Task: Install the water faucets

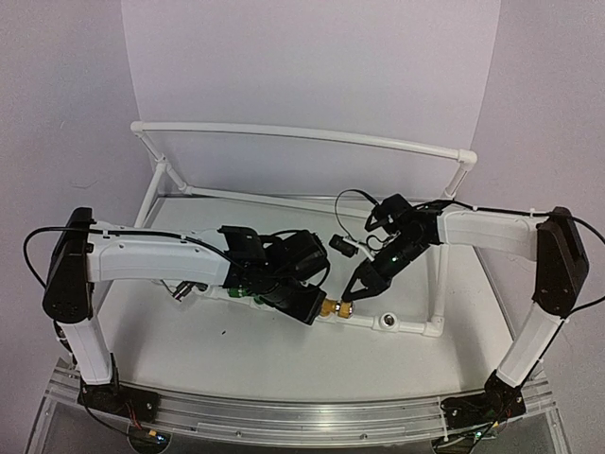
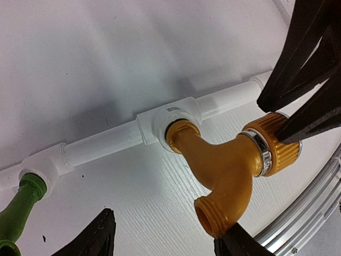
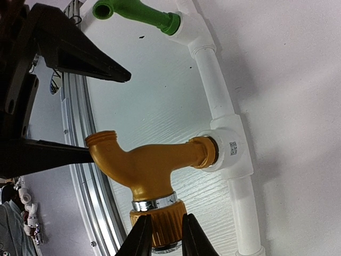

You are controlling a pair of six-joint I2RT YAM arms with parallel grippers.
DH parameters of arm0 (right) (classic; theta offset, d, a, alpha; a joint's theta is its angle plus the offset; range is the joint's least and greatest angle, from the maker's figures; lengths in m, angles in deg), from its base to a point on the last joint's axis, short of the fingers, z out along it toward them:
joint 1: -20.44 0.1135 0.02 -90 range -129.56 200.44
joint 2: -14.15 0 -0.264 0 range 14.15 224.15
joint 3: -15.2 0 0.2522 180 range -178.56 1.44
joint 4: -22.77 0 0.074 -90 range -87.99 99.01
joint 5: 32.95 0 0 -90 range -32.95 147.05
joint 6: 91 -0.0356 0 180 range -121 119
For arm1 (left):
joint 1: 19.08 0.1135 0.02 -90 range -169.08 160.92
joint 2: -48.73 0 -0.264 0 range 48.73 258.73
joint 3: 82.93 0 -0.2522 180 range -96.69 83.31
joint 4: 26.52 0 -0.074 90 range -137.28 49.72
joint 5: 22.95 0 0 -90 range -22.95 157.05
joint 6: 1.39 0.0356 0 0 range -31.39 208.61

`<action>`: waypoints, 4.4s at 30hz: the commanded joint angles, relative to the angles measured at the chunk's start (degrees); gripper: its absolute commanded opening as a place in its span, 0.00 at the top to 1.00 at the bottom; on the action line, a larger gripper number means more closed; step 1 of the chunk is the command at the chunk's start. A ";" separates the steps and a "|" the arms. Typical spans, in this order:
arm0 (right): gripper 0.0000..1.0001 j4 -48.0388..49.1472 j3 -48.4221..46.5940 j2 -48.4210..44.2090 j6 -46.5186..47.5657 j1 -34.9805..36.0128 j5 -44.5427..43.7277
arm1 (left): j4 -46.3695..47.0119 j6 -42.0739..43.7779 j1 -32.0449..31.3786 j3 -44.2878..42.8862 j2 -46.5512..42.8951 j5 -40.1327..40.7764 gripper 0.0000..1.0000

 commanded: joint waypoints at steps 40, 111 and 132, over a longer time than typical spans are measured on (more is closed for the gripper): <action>0.02 -17.75 -19.44 -9.21 65.82 15.66 -32.50 | 11.97 -13.14 10.15 13.12 -22.55 -0.41 0.00; 0.02 -11.74 -15.78 3.69 40.72 35.79 -54.67 | 15.46 -13.86 10.21 15.44 -25.98 2.10 0.00; 0.05 1.76 -15.49 12.63 39.59 37.75 -73.94 | 15.87 -14.59 10.19 17.54 -28.07 2.92 0.00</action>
